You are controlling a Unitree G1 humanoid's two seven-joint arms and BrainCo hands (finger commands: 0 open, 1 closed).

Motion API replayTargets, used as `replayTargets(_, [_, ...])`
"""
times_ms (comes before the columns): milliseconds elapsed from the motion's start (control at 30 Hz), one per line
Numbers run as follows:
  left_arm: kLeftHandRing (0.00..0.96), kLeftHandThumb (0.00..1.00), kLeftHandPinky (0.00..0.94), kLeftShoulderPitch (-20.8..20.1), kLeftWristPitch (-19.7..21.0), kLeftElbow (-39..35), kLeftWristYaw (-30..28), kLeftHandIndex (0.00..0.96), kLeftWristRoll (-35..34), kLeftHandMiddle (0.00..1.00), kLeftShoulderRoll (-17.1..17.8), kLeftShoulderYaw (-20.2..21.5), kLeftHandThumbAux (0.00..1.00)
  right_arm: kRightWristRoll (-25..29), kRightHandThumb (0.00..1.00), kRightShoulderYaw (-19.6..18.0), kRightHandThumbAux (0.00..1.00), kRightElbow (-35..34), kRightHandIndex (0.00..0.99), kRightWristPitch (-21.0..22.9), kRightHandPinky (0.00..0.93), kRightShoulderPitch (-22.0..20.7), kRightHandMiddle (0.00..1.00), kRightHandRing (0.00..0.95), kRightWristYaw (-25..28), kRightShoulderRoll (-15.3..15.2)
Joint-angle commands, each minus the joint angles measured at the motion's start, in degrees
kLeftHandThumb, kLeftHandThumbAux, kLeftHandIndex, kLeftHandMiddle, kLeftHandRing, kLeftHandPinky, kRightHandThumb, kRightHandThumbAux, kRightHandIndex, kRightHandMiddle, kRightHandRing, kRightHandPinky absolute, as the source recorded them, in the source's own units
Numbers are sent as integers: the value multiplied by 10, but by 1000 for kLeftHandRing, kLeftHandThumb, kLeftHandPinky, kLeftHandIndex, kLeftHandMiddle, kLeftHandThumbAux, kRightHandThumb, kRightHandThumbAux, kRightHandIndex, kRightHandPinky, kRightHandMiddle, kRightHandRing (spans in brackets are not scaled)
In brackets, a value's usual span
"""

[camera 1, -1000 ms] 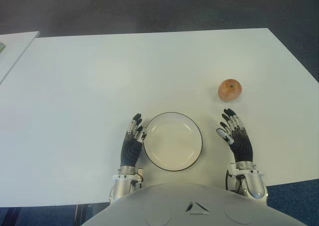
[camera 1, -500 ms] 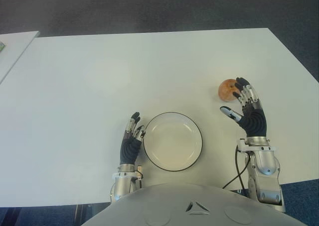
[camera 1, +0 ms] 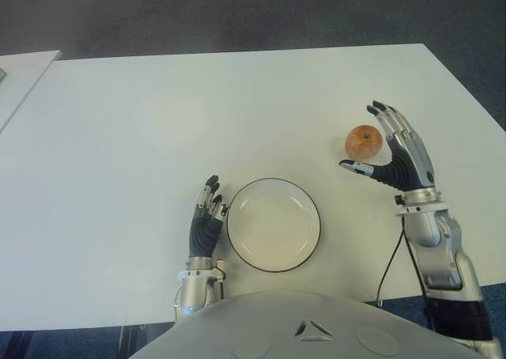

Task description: Put the apples into the plate.

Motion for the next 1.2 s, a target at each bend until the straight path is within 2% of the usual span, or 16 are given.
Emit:
replayTargets(33, [0, 14, 6, -6, -6, 29, 13, 0, 19, 0, -2, 3, 490, -106, 275, 35, 255, 56, 0, 5, 0, -54, 0, 0, 27, -84])
replayTargets(267, [0, 29, 20, -13, -11, 41, 19, 0, 17, 0, -12, 3, 492, -145, 305, 86, 164, 168, 0, -10, 0, -153, 0, 0, 24, -139])
replayTargets(500, [0, 34, 26, -14, -20, 28, 34, 0, 34, 3, -24, -8, 506, -147, 316, 126, 120, 237, 0, -24, 0, -200, 0, 0, 16, -167])
replayTargets(800, [0, 26, 19, 15, -10, -19, 30, 0, 46, 5, -15, -30, 505, -152, 303, 188, 119, 399, 0, -23, 0, -283, 0, 0, -13, -159])
replayTargets(1200, [0, 16, 20, 20, -9, -33, 26, 0, 34, 7, -6, -37, 522, -149, 281, 254, 185, 557, 0, -21, 0, -356, 0, 0, -71, -139])
